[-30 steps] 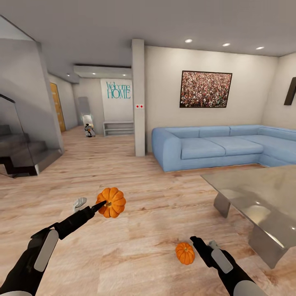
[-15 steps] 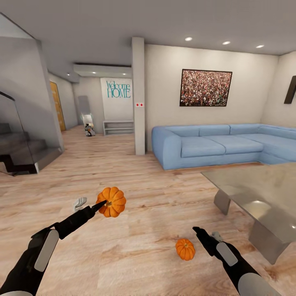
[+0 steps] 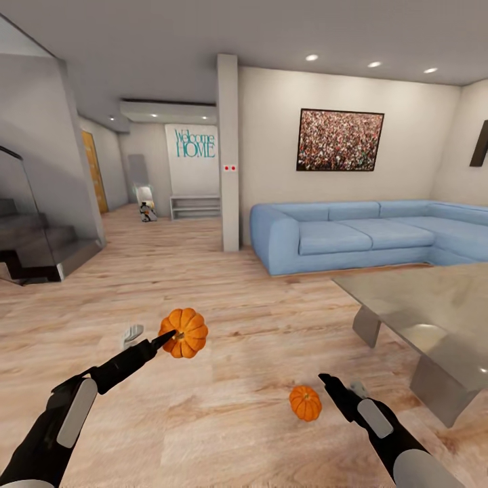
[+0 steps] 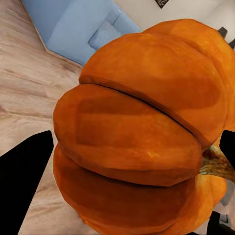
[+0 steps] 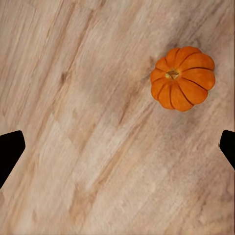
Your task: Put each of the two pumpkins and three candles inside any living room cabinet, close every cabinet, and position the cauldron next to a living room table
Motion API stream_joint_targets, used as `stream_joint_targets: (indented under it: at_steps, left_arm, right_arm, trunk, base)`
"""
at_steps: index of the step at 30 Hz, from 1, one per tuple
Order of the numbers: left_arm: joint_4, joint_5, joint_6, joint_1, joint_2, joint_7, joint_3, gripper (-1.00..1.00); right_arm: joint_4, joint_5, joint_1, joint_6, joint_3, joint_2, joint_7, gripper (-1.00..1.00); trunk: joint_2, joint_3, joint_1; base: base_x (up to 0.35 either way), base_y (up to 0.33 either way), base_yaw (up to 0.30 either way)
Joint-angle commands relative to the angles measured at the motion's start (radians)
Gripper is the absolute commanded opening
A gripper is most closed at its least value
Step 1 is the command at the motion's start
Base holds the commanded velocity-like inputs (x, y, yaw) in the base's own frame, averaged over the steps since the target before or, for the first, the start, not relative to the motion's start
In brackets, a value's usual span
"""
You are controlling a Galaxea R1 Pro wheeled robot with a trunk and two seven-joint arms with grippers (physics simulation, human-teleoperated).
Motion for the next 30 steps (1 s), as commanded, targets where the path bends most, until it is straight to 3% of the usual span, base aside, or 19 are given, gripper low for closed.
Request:
stream_joint_targets:
  at_steps: [1,18,27,30]
  left_arm:
    - [0.0,0.008,0.007,-0.001,0.0,0.0,0.001,-1.0]
    - [-0.001,0.009,0.007,-0.001,0.0,0.001,0.001,-1.0]
    - [-0.004,0.007,0.007,-0.001,-0.001,0.001,-0.001,-1.0]
    - [-0.005,0.007,0.007,0.0,-0.001,0.001,-0.001,-1.0]
  right_arm:
    - [-0.001,-0.004,0.0,0.006,-0.005,0.0,0.001,1.0]
    - [-0.001,-0.006,0.0,0.006,-0.006,-0.003,0.001,1.0]
    - [-0.001,-0.007,0.0,0.021,-0.008,-0.021,0.019,1.0]
    - [0.0,-0.01,0.0,0.025,-0.032,-0.027,0.028,1.0]
  trunk:
    - [-0.001,-0.005,0.0]
    - [-0.005,-0.071,0.008]
    - [-0.007,-0.106,0.012]
    - [-0.008,-0.117,0.013]
  base:
    - [0.0,0.0,0.0]
    - [0.0,0.0,0.0]
    - [0.0,0.0,0.0]
    - [0.0,0.0,0.0]
